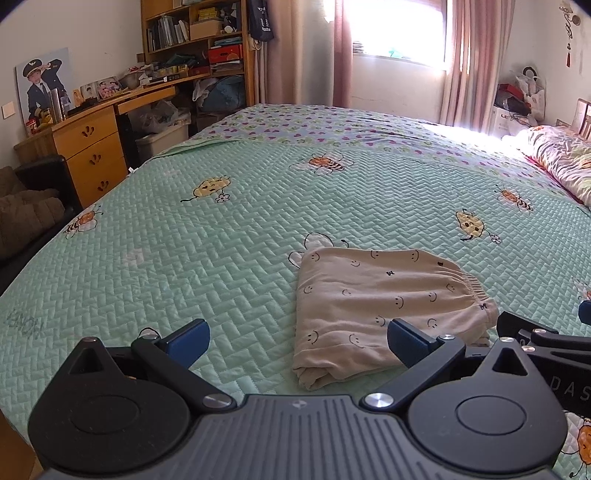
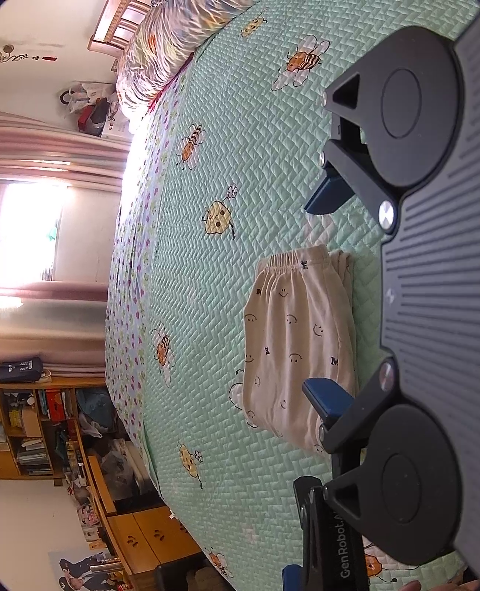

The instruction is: Fold clothes

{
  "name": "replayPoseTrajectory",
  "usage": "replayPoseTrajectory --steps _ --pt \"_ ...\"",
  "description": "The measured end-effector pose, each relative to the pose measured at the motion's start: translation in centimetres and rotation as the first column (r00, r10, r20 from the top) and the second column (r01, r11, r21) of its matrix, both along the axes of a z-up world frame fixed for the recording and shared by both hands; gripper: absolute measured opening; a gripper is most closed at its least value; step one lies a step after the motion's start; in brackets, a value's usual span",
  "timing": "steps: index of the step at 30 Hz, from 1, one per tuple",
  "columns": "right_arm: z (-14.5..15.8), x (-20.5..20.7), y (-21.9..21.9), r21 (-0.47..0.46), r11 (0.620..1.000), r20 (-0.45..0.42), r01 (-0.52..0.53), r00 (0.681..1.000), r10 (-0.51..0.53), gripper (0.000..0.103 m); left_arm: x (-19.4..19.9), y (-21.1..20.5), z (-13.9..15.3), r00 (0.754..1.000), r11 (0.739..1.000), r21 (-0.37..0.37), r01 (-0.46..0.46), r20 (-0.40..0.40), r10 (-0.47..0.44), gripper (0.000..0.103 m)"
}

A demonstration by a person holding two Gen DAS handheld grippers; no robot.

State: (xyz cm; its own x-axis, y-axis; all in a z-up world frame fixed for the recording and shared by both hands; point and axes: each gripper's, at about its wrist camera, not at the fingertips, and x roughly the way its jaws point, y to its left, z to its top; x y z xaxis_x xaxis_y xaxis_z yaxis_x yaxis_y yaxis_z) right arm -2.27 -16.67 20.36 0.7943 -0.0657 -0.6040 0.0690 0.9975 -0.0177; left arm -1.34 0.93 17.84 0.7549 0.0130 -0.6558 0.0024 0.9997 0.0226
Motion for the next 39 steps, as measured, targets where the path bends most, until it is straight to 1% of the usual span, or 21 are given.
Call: replayPoseTrajectory --steps 14,30,35,36,39 --pt "-0.2 -0.1 -0.5 0.012 1.000 0.007 -0.001 1.000 0.001 0.095 0.1 -0.7 -0.2 1.000 1.000 0.011 0.007 -0.008 -0.007 0.102" --pt "-1.1 0.4 -1.1 0.031 0.999 0.002 -0.008 1.000 0.008 0.095 0.9 -1.1 -1.5 0.999 1.000 0.017 0.026 -0.034 -0.025 0.102" --pt "-1.7 0.9 -1.4 0.043 0.999 -0.004 -0.017 1.000 0.017 0.095 1.5 -1.0 -2.3 0.998 0.999 0.006 0.035 -0.048 -0.035 0.102" --pt "-1.9 1.0 -1.6 0.048 0.999 -0.006 -0.019 1.000 0.020 0.095 1.6 -0.9 -2.5 0.998 0.999 0.001 0.041 -0.051 -0.041 0.102" --pt "-2.6 1.4 -3.0 0.111 0.993 -0.015 -0.031 0.999 0.033 0.095 2.2 -0.4 -3.1 0.997 0.999 -0.011 0.053 -0.056 -0.054 0.102"
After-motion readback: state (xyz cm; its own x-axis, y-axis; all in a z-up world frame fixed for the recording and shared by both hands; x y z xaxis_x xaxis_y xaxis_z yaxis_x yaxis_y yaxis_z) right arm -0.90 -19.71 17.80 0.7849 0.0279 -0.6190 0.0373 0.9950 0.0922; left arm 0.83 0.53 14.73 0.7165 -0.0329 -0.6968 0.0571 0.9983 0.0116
